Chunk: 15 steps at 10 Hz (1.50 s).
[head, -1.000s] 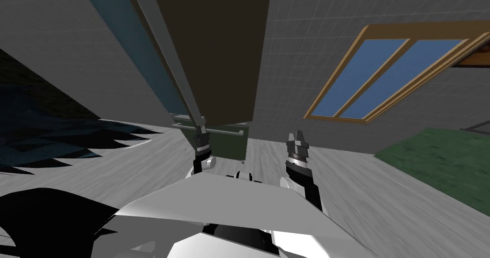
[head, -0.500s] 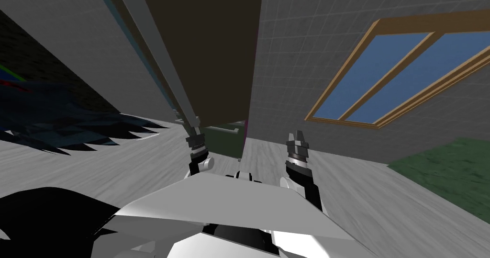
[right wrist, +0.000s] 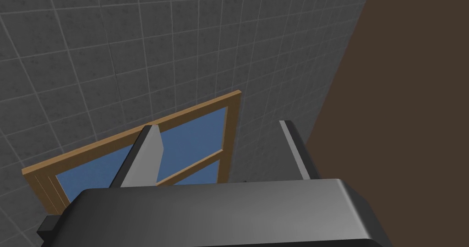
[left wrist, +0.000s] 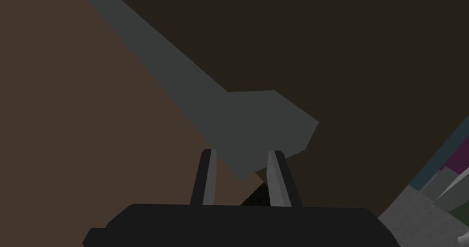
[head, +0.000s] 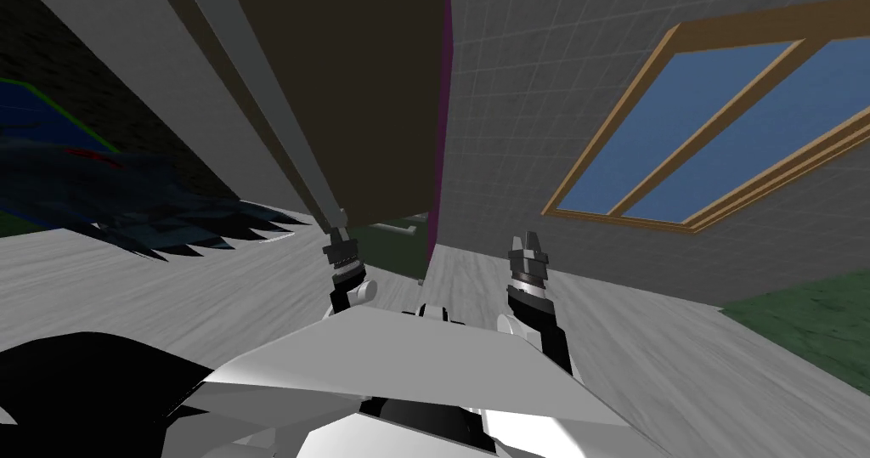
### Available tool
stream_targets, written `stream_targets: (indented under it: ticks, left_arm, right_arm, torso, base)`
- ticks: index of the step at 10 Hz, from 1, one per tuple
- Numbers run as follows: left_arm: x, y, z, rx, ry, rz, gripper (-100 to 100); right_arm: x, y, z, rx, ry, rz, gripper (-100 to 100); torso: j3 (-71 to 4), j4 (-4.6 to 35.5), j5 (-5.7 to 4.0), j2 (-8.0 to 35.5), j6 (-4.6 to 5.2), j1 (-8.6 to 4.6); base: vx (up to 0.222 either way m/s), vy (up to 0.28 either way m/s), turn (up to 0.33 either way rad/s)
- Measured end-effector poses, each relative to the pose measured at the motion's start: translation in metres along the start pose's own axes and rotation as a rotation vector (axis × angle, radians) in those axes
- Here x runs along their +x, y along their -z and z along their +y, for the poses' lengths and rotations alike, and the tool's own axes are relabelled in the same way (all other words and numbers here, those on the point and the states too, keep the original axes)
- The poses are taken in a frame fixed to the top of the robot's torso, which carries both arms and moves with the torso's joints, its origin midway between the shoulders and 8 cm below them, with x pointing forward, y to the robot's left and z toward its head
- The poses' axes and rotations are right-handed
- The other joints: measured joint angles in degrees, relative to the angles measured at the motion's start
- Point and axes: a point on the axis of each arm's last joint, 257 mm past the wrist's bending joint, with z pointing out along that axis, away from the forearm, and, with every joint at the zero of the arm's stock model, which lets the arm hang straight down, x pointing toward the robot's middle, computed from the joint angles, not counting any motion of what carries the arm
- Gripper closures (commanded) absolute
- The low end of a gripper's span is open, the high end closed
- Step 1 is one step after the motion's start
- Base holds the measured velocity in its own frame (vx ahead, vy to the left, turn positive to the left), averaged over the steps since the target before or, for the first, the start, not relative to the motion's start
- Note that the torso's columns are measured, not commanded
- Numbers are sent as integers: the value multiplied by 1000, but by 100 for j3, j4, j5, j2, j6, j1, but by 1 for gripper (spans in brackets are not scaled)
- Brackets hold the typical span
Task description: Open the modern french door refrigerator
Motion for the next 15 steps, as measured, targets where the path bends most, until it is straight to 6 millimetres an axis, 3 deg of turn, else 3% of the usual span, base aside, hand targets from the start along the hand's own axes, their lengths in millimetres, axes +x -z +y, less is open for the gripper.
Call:
stream_targets:
  ticks: [8, 9, 11, 15]
  left_arm:
    - [-64, -25, 6, 52, -144, -103, 100]
    - [-73, -29, 8, 59, -166, -118, -100]
    - [-75, -38, 15, 55, -193, -139, -100]
    - [-76, -65, 29, 52, -228, -171, -100]
  right_arm:
    - [0, 0, 0, 0, 0, 0, 0]
    - [0, 0, 0, 0, 0, 0, 0]
    - [0, 0, 0, 0, 0, 0, 0]
    - [0, 0, 0, 0, 1, 0, 0]
  torso:
    - [10, 14, -27, 26, 25, -23]
    - [6, 19, -33, 21, 17, -23]
    - [-5, -4, 29, -7, 18, 125]
    - [27, 8, 6, 34, -16, 25]
  base:
    - [-8, -293, 118]
    - [-94, -153, -71]
    - [-113, 56, -185]
    - [-122, 60, -147]
